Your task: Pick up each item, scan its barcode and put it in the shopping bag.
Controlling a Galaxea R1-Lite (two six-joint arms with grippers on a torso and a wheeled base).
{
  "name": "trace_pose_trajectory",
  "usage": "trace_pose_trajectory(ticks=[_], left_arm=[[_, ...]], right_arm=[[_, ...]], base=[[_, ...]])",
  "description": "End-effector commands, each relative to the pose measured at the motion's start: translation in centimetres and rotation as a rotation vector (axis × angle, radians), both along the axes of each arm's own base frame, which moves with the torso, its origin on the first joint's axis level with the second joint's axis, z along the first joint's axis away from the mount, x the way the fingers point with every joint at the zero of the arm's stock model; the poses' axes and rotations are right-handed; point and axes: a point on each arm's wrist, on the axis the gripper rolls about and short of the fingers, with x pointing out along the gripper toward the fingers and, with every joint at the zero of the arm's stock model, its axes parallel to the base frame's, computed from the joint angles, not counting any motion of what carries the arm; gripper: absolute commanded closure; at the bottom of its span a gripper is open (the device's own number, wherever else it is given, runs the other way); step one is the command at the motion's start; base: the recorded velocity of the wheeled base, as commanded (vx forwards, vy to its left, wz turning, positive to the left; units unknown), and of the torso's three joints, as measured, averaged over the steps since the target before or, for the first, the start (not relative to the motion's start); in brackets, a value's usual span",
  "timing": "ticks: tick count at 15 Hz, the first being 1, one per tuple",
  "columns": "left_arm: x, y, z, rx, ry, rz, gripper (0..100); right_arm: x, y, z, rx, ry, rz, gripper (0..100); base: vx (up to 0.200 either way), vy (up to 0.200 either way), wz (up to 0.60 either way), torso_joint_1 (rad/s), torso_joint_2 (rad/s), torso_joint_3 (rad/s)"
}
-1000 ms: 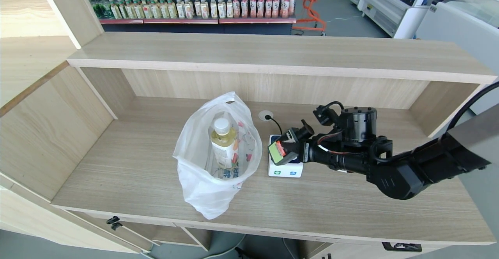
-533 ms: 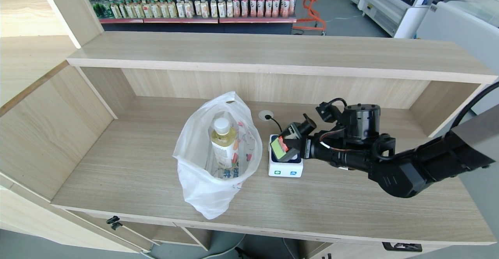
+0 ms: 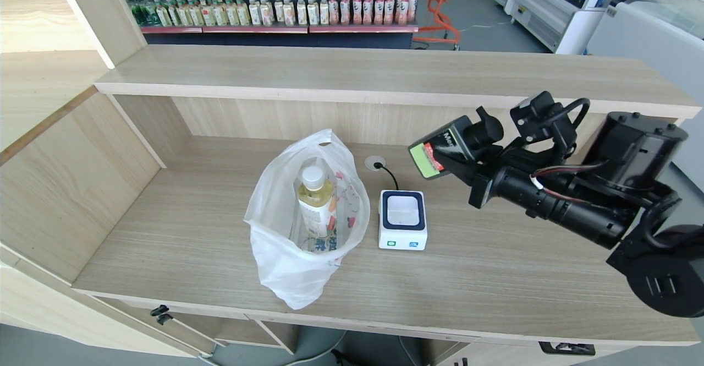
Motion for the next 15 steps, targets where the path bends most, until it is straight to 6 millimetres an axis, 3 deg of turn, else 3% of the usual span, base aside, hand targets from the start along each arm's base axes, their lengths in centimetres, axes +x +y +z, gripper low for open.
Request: trace_pose_trajectory(ticks=[1,8,13,15], left_arm=[[0.0,0.0,0.0,-0.002,0.001,0.001,0],[0.0,0.0,0.0,-0.002,0.001,0.001,0],[0.0,0.0,0.0,-0.005,-0.003,0.001,0],[0.0,0.0,0.0,-0.005,-0.001,0.001,0]], right_arm=[[-2.0,-1.0,0.1,0.004,-0.002,-0.001,100],[-3.5,-1.9,-0.5,0.051,0.073,-0.012,100],[-3.8,-2.1,-0.9,0.074,0.109,-0.047,100],[-3.8,-2.1,-0.9,0.075,0.111,-0.047,100]], base=[[0.000,0.000,0.00,0.000,0.00,0.000],[0.000,0.000,0.00,0.000,0.00,0.000],[-0.200,0.000,0.00,0.003,0.01,0.000],[0.000,0.000,0.00,0.000,0.00,0.000]])
